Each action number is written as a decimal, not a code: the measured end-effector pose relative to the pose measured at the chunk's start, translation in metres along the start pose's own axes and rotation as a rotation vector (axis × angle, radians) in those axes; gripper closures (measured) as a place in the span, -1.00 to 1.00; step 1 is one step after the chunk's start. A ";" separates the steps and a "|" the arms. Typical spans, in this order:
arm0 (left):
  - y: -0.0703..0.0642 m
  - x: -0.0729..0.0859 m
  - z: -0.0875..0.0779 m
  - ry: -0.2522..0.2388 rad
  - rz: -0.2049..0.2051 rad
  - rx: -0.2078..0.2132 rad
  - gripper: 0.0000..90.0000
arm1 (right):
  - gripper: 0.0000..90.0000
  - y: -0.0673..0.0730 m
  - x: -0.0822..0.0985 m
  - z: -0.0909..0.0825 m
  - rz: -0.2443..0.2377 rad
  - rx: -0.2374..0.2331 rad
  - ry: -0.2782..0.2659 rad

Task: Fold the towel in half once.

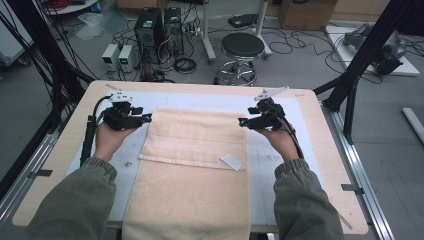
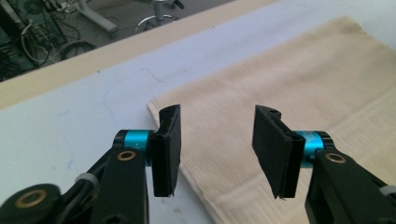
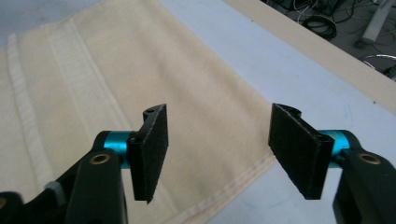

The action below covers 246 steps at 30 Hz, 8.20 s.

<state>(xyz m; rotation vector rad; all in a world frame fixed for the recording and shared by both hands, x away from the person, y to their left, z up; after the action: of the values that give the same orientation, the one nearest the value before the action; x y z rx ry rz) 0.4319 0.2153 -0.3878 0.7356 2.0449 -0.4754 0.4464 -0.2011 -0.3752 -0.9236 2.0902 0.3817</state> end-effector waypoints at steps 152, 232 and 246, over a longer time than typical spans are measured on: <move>0.013 -0.018 0.029 -0.019 -0.057 -0.143 0.87 | 0.82 -0.010 -0.015 0.036 -0.035 -0.009 0.020; -0.074 0.104 -0.012 0.132 0.123 0.125 0.75 | 0.79 0.086 0.104 0.009 -0.106 -0.150 0.054; -0.075 0.094 -0.022 0.074 0.123 0.111 0.89 | 0.85 0.085 0.096 -0.002 -0.112 -0.139 -0.003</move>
<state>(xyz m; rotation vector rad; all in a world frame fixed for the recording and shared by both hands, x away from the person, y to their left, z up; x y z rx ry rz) 0.3284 0.2019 -0.4508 0.9528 2.0393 -0.5006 0.3447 -0.1899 -0.4518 -1.1156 2.0179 0.4738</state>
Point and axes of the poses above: each handheld gripper's, and its own axes: z roughly forward along the jaws, x roughly out of its underside, y roughly to its left, the point moved 4 cm from there along z, roughly forward along the jaws, and after that the axes turned 4 degrees about x, right-handed, at the moved point
